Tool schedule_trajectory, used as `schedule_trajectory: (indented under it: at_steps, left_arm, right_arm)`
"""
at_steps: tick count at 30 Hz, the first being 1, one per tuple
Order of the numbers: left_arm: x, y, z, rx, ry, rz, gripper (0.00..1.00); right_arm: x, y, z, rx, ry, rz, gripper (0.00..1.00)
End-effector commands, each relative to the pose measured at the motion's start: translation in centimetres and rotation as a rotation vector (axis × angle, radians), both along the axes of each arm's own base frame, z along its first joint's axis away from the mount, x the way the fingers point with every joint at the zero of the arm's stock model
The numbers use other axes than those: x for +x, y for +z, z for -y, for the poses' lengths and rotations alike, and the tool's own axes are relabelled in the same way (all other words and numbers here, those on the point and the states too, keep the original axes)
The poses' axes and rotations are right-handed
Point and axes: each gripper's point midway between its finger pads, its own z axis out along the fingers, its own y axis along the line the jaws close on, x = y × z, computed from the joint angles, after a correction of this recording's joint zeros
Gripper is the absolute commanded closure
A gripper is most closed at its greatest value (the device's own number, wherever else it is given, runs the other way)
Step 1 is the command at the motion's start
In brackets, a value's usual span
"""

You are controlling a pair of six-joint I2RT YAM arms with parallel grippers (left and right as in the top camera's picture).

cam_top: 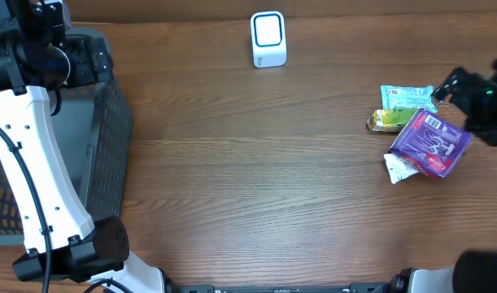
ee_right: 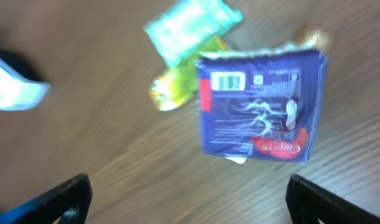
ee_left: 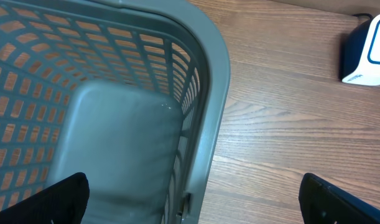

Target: Scan the item barcode

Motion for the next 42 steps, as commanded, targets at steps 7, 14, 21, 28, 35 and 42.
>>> schedule_trajectory:
  at_steps: [7, 14, 21, 28, 35, 42]
  left_arm:
    - [0.0, 0.3, 0.5, 0.005, -0.026, 0.010, 0.00]
    - [0.0, 0.3, 0.5, 0.005, -0.026, 0.010, 0.01]
    - [0.0, 0.3, 0.5, 0.005, -0.025, 0.010, 0.00]
    - [0.0, 0.3, 0.5, 0.005, -0.026, 0.010, 0.00]
    - [0.0, 0.3, 0.5, 0.005, -0.025, 0.010, 0.00]
    - [0.0, 0.3, 0.5, 0.005, -0.026, 0.010, 0.00]
  right_arm:
    - [-9.1, 13.3, -3.7, -0.099, 0.052, 0.337, 0.00]
    - [-13.2, 15.7, -3.6, -0.224, 0.026, 0.439, 0.00]
    - [-16.3, 16.7, -4.4, -0.271, 0.029, 0.509, 0.00]
    - [-14.4, 15.6, -5.1, -0.358, 0.136, 0.692, 0.00]
    - [-10.4, 11.4, -6.2, -0.430, 0.190, 0.998, 0.00]
    - [-8.0, 3.8, -7.0, -0.460, 0.174, 1.207, 0.00]
